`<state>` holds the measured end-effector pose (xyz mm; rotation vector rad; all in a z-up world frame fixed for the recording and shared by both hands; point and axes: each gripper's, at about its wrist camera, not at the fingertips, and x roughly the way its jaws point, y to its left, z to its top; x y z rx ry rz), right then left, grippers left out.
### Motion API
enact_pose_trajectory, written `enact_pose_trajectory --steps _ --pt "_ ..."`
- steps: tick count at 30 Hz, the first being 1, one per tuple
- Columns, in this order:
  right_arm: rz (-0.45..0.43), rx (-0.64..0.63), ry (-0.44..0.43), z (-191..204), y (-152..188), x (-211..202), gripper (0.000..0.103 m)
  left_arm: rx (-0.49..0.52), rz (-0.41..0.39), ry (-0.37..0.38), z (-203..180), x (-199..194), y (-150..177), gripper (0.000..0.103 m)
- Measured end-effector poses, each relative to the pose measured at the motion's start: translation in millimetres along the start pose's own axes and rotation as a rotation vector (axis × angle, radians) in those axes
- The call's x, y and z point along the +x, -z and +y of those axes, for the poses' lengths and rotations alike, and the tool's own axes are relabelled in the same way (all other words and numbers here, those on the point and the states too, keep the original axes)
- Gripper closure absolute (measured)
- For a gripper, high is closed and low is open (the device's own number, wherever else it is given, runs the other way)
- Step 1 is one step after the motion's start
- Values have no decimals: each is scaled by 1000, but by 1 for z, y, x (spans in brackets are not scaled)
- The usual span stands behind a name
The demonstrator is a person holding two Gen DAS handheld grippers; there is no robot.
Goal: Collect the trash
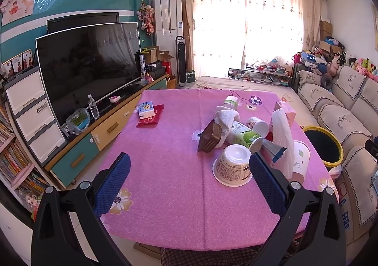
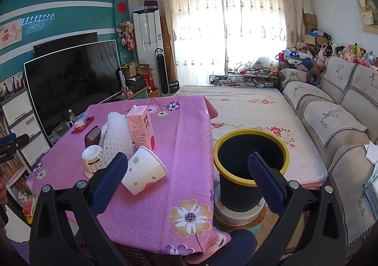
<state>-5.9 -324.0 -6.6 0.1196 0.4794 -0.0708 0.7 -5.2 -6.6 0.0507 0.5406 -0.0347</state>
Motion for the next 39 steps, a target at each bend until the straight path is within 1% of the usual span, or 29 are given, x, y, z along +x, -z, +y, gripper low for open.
enact_pose_trajectory --steps 20,25,28,30,32,34,37,39 --pt "3 4 -1 0 3 1 6 1 11 -5 -2 4 0 4" --pt "33 21 -21 -1 7 8 6 5 19 -11 -3 9 0 4" --pt "51 -19 -35 4 10 17 6 7 25 -9 -2 13 0 4" --pt "64 -58 -81 11 11 24 6 8 32 -10 -1 17 1 4" --pt "78 -106 -172 19 12 31 6 7 42 -11 0 22 0 4" --pt "97 -160 -245 28 14 40 6 6 53 -14 1 28 1 4" --pt "125 -238 -300 41 13 55 6 6 67 -16 0 37 2 4" --pt "128 -288 -354 48 13 66 6 7 78 -15 -2 43 3 4"
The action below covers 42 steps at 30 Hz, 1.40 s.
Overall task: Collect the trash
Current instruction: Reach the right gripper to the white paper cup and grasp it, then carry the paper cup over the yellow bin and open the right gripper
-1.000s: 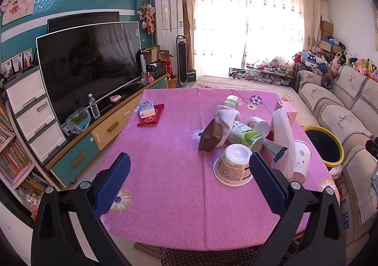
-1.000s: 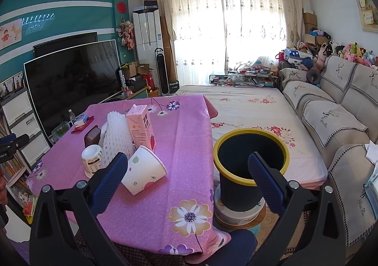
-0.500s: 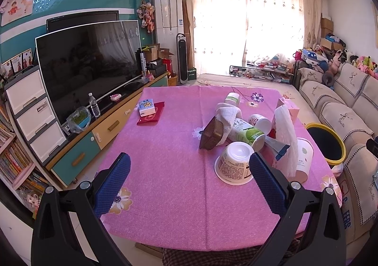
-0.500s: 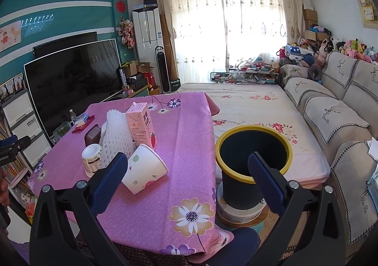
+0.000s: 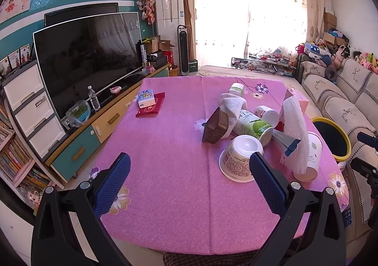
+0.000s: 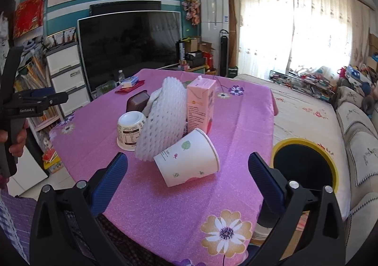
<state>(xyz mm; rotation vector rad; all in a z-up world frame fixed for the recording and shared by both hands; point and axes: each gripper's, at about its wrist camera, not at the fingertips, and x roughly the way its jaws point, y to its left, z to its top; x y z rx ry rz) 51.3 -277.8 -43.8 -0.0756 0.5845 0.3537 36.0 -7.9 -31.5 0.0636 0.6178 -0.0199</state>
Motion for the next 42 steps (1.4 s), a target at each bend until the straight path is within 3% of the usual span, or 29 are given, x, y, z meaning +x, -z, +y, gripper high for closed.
enact_pose_trajectory --steps 8,21,24,26,35,42 --pt "142 -152 -80 -6 0 61 6 16 25 11 -12 20 -1 4" --pt "239 -176 -129 -6 5 108 6 41 55 33 -29 45 -9 4" --pt "242 -151 -148 -7 5 111 6 44 55 38 -32 46 -10 4" --pt "247 -122 -143 -9 4 112 17 47 59 40 -34 47 -10 4" --pt "225 -101 -113 -11 7 96 17 48 63 41 -34 48 -11 4" --pt "165 -6 -8 -57 1 66 17 56 67 50 -37 48 -12 4"
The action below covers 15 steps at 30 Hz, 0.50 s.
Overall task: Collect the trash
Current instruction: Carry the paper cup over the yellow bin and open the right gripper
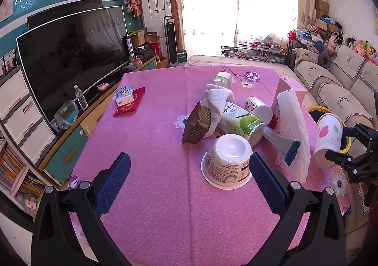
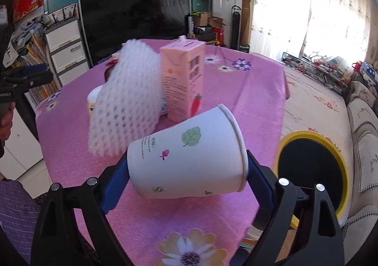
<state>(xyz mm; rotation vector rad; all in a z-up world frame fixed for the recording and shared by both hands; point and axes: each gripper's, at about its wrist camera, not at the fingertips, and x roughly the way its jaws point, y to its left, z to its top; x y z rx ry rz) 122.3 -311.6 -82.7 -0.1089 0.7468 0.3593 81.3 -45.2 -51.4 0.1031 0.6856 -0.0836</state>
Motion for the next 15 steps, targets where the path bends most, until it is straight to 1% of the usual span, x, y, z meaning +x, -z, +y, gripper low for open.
enact_pose_trajectory --steps 2,5,7,9,10,12,15 --pt "-16 55 59 -26 0 -8 17 4 2 4 -2 0 0 4" --pt "-15 174 171 -80 4 -14 17 13 2 8 -5 0 -1 4" --pt "13 256 247 -117 8 -10 17 16 3 10 -8 1 -2 4" --pt "53 330 300 -152 15 -1 17 16 7 13 -10 2 -2 4" --pt "79 361 324 -167 18 6 17 16 8 15 -12 3 -3 4" --pt "121 397 343 -190 26 20 17 22 10 19 -15 3 -3 4" --pt "163 424 360 -212 34 38 17 37 15 22 -23 5 -5 4"
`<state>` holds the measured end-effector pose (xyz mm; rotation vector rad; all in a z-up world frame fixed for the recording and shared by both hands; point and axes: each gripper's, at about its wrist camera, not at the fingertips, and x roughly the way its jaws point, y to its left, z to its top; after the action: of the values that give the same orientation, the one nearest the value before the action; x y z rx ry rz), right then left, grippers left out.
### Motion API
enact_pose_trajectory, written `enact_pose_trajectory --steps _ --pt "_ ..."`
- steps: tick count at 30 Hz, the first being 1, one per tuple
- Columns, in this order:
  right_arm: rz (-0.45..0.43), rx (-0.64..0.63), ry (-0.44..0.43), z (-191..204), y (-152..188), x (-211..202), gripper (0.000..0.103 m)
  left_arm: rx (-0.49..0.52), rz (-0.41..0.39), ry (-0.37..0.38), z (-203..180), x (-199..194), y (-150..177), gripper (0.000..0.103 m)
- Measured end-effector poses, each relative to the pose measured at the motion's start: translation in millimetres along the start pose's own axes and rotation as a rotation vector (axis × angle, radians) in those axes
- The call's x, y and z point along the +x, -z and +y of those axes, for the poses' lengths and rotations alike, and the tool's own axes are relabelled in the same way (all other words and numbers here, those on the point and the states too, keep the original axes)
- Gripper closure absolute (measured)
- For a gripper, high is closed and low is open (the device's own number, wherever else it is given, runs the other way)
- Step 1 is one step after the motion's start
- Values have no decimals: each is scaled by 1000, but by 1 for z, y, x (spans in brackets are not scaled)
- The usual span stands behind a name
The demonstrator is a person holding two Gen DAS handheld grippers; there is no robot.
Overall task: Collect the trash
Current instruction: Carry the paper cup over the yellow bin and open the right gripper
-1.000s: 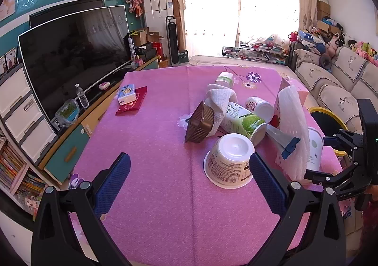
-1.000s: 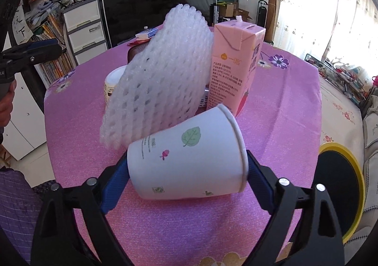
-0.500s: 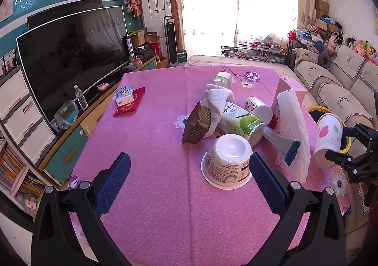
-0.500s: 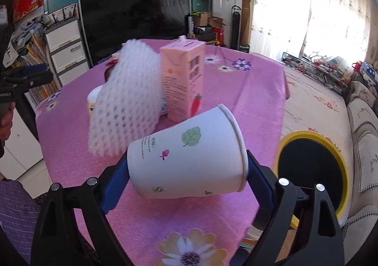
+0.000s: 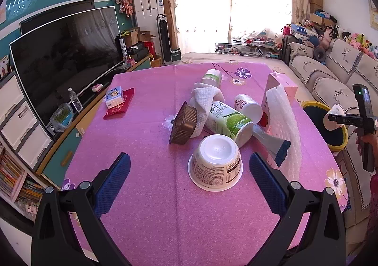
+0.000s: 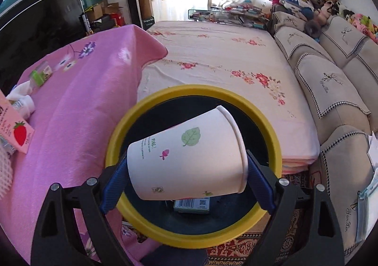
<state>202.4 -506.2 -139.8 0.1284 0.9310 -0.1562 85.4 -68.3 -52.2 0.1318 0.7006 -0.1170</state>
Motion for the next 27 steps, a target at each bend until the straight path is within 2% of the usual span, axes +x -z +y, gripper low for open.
enact_pose_trajectory --steps 2,4,8,20,21,25,27 --pt "13 11 6 -4 -3 12 17 5 2 8 -4 1 -1 4" --pt "22 14 -3 0 -4 19 6 9 5 17 -8 2 -4 4" --pt "22 20 28 2 -5 22 6 24 8 45 -20 6 -6 4" --pt "-63 -42 59 41 19 -26 6 107 48 213 -87 24 -7 4" --pt "-68 -46 61 42 21 -29 6 114 44 221 -94 25 -8 5" --pt "-81 -48 57 44 25 -36 6 118 53 252 -115 36 -14 26" --pt "-81 -41 54 42 27 -37 6 114 68 247 -121 43 -16 31"
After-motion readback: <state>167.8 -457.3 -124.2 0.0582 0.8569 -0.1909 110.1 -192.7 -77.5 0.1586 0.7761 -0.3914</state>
